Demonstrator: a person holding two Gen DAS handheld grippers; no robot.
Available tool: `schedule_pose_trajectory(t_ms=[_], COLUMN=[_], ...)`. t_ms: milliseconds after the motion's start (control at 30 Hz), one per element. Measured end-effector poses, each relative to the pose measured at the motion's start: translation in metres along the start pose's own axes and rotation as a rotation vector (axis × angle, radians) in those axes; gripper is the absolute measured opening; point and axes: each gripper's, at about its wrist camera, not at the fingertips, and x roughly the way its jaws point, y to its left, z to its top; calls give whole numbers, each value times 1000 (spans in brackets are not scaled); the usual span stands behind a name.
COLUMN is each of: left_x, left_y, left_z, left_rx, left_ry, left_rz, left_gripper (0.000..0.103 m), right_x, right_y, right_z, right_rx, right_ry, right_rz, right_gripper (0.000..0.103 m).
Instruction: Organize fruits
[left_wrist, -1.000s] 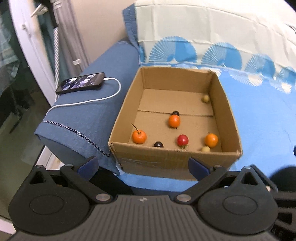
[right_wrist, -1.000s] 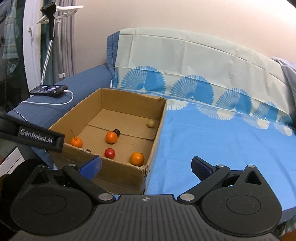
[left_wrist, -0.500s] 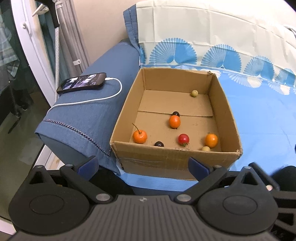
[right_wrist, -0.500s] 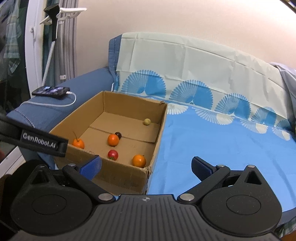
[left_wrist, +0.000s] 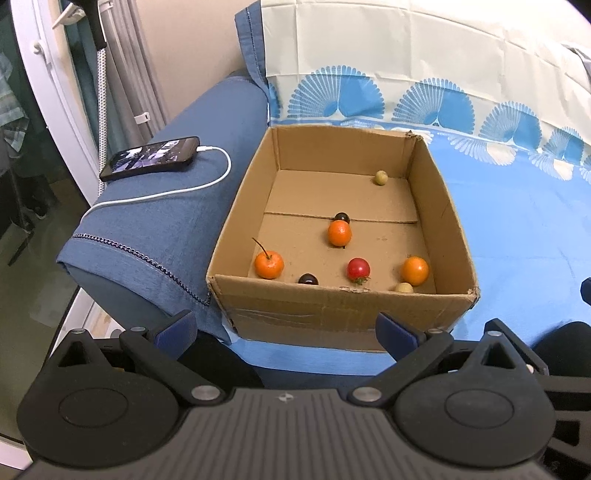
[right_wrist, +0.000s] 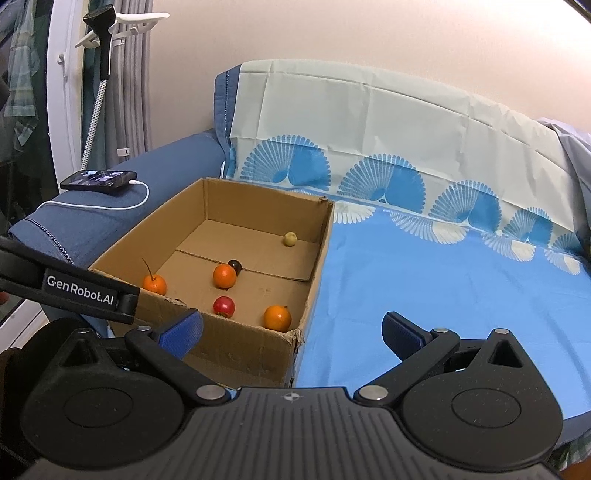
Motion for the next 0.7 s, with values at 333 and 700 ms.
schedule_pose_trajectory(t_ms=[333,700], left_x=[-1,-4], left_y=[1,5], left_z=[0,1], left_rx=[-20,-49], left_ry=[8,5], left_rz=[5,-20], left_gripper=[103,103], right_x=[1,0], right_y=[1,0], right_z=[0,0], right_rx=[2,-1], right_ry=[2,-4], right_rz=[4,9], right_gripper=[102,102])
